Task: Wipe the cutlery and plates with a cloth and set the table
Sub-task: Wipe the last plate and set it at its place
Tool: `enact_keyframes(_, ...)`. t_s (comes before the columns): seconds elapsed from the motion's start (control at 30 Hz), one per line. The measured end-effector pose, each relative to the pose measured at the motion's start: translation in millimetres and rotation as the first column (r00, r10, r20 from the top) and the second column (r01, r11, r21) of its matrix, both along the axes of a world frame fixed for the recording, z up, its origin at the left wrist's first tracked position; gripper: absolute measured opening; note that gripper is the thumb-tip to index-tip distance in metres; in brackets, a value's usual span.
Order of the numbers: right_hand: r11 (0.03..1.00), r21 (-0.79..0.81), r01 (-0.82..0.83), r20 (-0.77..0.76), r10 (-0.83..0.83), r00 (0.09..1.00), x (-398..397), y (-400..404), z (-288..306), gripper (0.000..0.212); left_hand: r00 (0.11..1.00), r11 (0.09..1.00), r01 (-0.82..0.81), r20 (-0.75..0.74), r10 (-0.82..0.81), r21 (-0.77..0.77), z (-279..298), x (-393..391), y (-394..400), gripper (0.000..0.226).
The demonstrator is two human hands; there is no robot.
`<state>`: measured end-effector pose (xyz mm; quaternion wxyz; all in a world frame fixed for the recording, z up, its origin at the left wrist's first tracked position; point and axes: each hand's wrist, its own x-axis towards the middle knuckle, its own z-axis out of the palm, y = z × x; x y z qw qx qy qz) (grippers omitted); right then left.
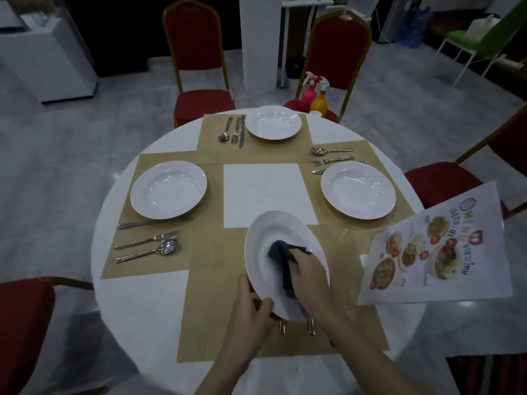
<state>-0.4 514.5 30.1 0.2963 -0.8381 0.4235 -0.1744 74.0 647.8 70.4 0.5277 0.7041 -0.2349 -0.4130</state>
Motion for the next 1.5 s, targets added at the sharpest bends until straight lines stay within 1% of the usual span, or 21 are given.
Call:
enact_keyframes(0.03,0.994,-0.036,-0.105,-0.006,0.105,0.994,1,5,3,0.023,1.0,1.0,-0.021,-0.022,0.021,0.011,-1,5,2,0.033)
enact_keyframes(0.07,0.969,-0.099,-0.225,-0.058,0.22,0.974,-2,7,3,0.026,0.998,0.999,-0.044,-0.05,0.045,0.015,-2,10,6,0.034)
enact_keyframes(0.1,0.929,-0.177,-0.324,-0.136,0.303,0.943,-8,7,1,0.037,0.995,0.998,-0.068,-0.076,0.069,0.007,-3,15,10,0.035)
enact_keyframes(0.13,0.877,-0.268,-0.399,-0.227,0.345,0.911,-17,2,-2,0.05,0.992,0.996,-0.084,-0.09,0.083,-0.006,-5,19,15,0.034)
enact_keyframes(0.17,0.836,-0.348,-0.424,-0.292,0.333,0.896,-28,-9,-7,0.059,0.992,0.996,-0.089,-0.096,0.086,-0.02,-6,23,20,0.034)
enact_keyframes(0.23,0.81,-0.4,-0.429,-0.346,0.3,0.889,-46,-24,-10,0.062,0.992,0.998,-0.058,-0.11,0.054,-0.03,-8,28,28,0.037)
enact_keyframes(0.37,0.837,-0.394,-0.379,-0.379,0.228,0.897,-54,-28,-14,0.068,0.989,0.998,0.045,-0.14,-0.05,-0.038,1,21,26,0.035)
enact_keyframes(0.43,0.848,-0.412,-0.333,-0.356,0.186,0.916,-45,-33,-9,0.07,0.987,0.996,0.079,-0.135,-0.084,-0.039,7,17,21,0.036)
enact_keyframes(0.57,0.818,-0.516,-0.253,-0.279,0.118,0.953,-16,-47,4,0.043,0.993,0.997,0.066,-0.094,-0.068,-0.031,13,22,17,0.038)
enact_keyframes(0.67,0.834,-0.493,-0.246,-0.267,0.124,0.956,-8,-45,5,0.029,0.997,0.998,-0.037,-0.067,0.033,-0.053,12,27,15,0.034)
enact_keyframes(0.77,0.833,-0.4,-0.383,-0.281,0.286,0.916,-21,-34,-4,0.022,0.987,0.987,-0.154,-0.056,0.151,-0.056,4,37,15,0.036)
enact_keyframes(0.83,0.802,-0.354,-0.481,-0.288,0.396,0.872,-34,-23,-6,0.024,0.986,0.986,-0.159,-0.065,0.155,-0.059,-3,42,19,0.037)
enact_keyframes(0.9,0.784,-0.334,-0.524,-0.322,0.428,0.845,-43,-15,-2,0.028,0.992,0.991,-0.115,-0.067,0.11,-0.068,-7,43,22,0.035)
enact_keyframes(0.97,0.802,-0.365,-0.473,-0.343,0.356,0.869,-44,-21,2,0.032,0.996,0.996,-0.053,-0.076,0.047,-0.078,-8,41,25,0.042)
enact_keyframes(1.03,0.822,-0.448,-0.352,-0.326,0.216,0.92,-38,-40,9,0.032,0.996,0.997,0.029,-0.086,-0.035,-0.072,-7,31,26,0.043)
enact_keyframes(1.1,0.798,-0.536,-0.275,-0.334,0.098,0.937,-28,-59,22,0.025,0.989,0.993,0.1,-0.1,-0.106,-0.058,-5,17,25,0.042)
enact_keyframes(1.17,0.767,-0.592,-0.247,-0.352,0.029,0.936,-18,-68,32,0.021,0.989,0.994,0.081,-0.121,-0.09,-0.072,-2,7,22,0.042)
enact_keyframes(1.2,0.767,-0.588,-0.255,-0.358,0.036,0.933,-14,-66,34,0.022,0.99,0.996,0.038,-0.131,-0.048,-0.079,-2,7,20,0.042)
enact_keyframes(1.33,0.777,-0.49,-0.395,-0.391,0.209,0.896,-11,-39,22,0.038,0.983,0.981,-0.163,-0.103,0.152,-0.106,1,24,11,0.034)
enact_keyframes(1.4,0.769,-0.434,-0.47,-0.409,0.297,0.863,-15,-26,19,0.039,0.981,0.974,-0.193,-0.056,0.188,-0.116,3,35,14,0.034)
enact_keyframes(1.5,0.747,-0.381,-0.545,-0.428,0.38,0.82,-26,-14,15,0.036,0.98,0.976,-0.192,-0.065,0.186,-0.105,4,39,23,0.041)
